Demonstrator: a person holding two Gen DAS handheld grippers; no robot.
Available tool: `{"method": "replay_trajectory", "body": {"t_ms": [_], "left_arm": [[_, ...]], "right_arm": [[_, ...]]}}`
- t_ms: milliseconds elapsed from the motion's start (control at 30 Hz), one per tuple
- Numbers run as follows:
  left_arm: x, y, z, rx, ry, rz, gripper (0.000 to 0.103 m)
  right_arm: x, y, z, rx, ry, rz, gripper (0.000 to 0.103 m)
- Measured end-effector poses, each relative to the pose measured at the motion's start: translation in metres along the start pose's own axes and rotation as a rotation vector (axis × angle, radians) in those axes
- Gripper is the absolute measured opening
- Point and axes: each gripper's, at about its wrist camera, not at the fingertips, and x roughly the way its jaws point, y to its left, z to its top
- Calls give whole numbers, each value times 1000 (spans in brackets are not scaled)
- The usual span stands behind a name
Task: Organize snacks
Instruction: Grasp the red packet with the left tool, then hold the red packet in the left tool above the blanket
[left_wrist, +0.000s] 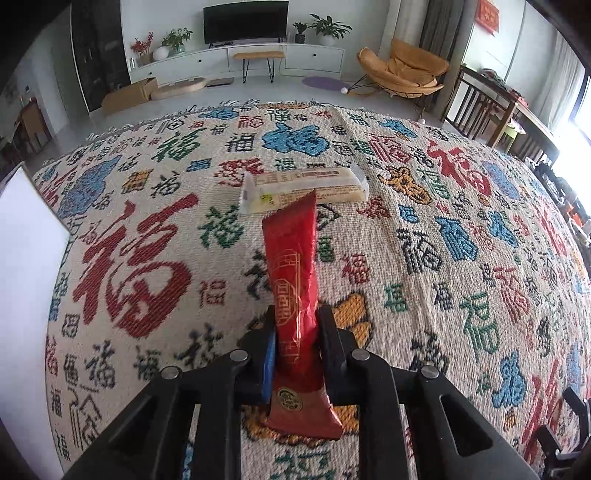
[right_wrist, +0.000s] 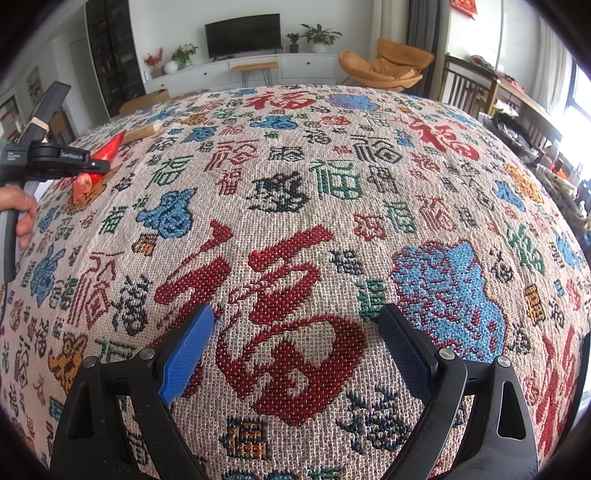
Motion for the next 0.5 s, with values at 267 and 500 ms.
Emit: {"method": "replay_trajectory", "body": {"t_ms": [267, 500], "left_arm": [[-82, 42, -77, -41, -34, -34, 19], [-110, 73, -135, -97, -12, -85, 23]], "right_arm": [[0, 0, 0, 0, 0, 0, 93], [0, 0, 0, 0, 0, 1, 93]]}}
